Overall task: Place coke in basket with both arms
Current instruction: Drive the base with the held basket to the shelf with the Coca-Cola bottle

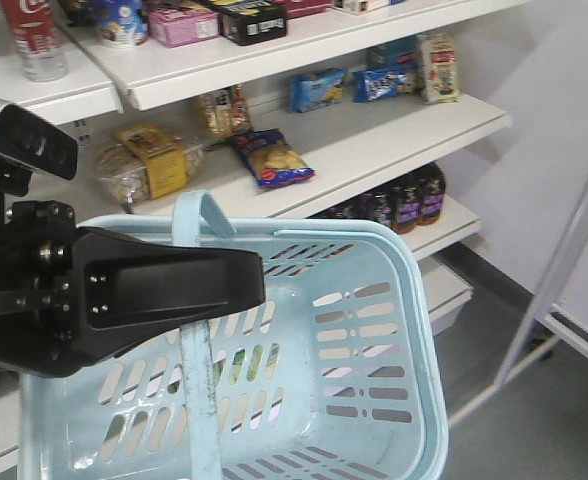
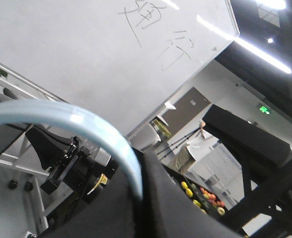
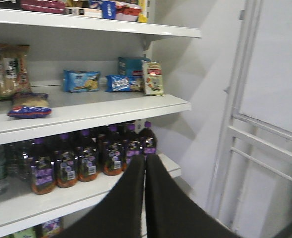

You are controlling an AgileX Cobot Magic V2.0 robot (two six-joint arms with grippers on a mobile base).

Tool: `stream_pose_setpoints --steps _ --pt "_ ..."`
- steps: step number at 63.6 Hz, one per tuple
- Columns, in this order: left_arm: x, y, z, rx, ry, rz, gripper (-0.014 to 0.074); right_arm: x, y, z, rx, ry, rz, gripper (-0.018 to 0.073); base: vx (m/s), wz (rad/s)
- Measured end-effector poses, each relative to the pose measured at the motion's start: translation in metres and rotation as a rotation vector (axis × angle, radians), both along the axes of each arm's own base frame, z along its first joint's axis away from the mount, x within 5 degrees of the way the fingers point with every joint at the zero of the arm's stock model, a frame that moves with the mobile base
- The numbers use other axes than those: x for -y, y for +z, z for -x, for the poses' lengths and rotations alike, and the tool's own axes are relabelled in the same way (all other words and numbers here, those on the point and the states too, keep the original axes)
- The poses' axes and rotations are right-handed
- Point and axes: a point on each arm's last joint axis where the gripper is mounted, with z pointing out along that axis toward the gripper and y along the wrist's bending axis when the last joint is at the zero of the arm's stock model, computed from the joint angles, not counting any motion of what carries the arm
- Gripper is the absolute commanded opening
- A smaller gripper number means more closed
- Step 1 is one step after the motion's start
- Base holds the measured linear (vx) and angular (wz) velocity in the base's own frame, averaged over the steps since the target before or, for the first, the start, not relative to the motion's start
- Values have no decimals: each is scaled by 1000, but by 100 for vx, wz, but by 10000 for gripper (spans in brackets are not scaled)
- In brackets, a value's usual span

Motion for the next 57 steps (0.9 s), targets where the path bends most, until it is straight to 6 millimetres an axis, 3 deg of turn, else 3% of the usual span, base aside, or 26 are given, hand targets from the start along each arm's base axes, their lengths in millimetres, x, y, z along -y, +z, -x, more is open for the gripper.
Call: stream_pose_setpoints --steps 57 --pt "0 0 0 0 0 0 -6 0 0 0 0 0 0 -5 4 50"
